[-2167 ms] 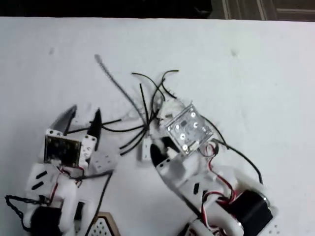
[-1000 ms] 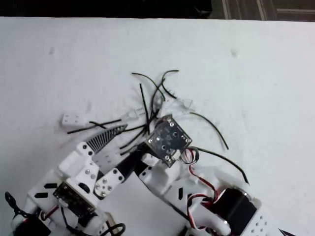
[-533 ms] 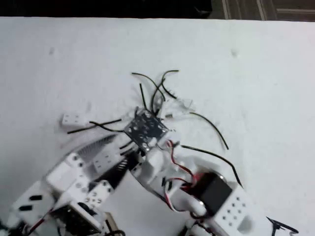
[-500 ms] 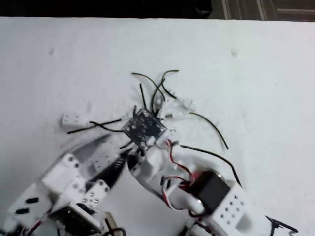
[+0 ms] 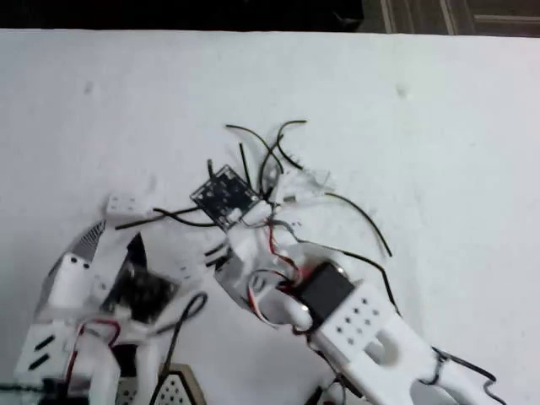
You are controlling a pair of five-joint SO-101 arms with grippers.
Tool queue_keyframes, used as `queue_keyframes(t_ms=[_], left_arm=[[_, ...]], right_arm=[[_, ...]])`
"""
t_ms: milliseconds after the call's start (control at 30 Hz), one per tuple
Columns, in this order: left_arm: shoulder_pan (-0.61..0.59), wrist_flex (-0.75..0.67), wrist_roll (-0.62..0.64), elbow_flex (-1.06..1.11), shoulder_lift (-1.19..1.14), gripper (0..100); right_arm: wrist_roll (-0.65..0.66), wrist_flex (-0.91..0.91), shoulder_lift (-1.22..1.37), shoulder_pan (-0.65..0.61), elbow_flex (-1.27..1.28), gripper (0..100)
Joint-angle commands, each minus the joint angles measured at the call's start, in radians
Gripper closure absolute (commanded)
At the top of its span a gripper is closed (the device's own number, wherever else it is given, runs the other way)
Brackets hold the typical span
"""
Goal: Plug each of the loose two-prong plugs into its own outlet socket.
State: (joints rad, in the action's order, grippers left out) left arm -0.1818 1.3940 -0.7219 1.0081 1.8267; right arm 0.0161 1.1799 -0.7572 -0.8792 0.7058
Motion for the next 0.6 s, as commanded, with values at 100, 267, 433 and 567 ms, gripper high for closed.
queue_keyframes(t_ms=[100,267,433,567], left_arm=[[-0.051,-0.132,-0.015,0.301,-0.007,81],[0.018,-0.135,-0.157,0.439,-0.008,81],[0.028,-0.129,-0.170,0.477,-0.010,74],[0.074,-0.094,-0.170,0.428,-0.096,73]], right_arm=[[-0.005,-0.039,0.096,0.030,-0.012,98.1],[-0.005,-0.039,0.096,0.150,-0.012,98.1],[-0.005,-0.038,0.096,0.271,-0.008,98.1],[-0.005,-0.035,0.104,0.309,-0.006,98.1]])
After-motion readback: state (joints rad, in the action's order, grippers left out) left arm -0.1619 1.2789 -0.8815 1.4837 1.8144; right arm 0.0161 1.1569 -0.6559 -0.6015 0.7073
